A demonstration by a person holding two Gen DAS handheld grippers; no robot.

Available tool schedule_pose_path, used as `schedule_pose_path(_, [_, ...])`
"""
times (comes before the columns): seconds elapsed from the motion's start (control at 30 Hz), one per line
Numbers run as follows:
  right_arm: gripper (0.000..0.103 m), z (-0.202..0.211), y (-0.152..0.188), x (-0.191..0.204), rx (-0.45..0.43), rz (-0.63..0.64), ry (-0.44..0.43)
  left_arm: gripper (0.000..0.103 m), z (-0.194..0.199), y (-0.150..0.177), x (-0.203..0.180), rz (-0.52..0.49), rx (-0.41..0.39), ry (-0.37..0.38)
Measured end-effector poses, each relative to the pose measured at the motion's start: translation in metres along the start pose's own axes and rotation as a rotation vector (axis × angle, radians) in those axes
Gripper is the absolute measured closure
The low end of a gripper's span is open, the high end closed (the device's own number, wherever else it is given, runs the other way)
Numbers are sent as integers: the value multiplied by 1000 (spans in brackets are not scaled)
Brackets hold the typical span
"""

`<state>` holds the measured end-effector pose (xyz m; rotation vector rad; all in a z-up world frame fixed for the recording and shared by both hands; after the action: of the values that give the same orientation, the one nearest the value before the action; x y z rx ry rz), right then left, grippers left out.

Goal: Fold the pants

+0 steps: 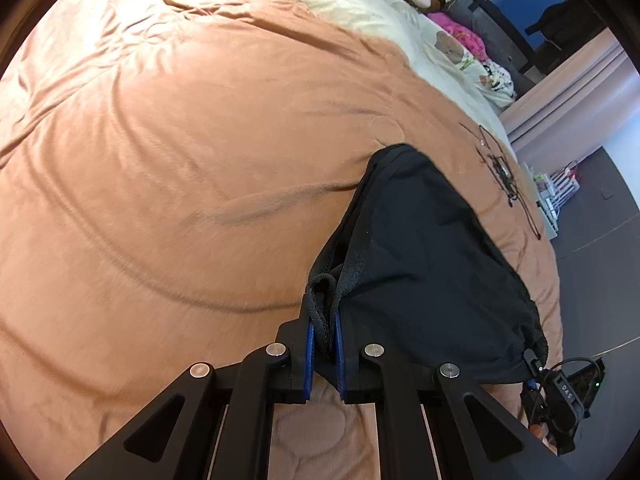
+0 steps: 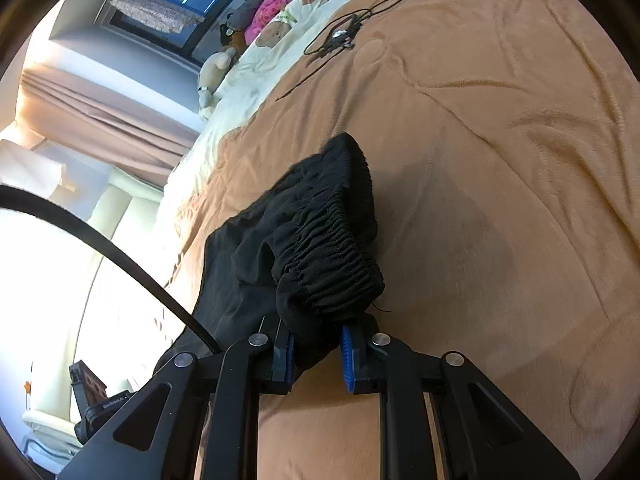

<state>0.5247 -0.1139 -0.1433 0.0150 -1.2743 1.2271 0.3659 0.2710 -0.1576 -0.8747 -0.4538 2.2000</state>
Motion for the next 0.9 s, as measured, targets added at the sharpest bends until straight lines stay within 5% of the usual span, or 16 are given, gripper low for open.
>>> schedule_pose_path(0.9, [88, 66, 38, 23, 153, 106, 17, 94, 122, 96, 58, 114, 0, -12])
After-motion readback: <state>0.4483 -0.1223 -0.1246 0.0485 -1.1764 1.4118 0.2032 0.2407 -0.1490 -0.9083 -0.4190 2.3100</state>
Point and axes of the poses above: each gripper's, at about its wrist camera, not at the fingertips, and z roughly against the way its jaws point, x to its left, y to its underside, the point moved 5 cm from there along -z, roughly the way its jaws point, and after that the axes turned 12 degrees about -x, right-handed, at the moved point
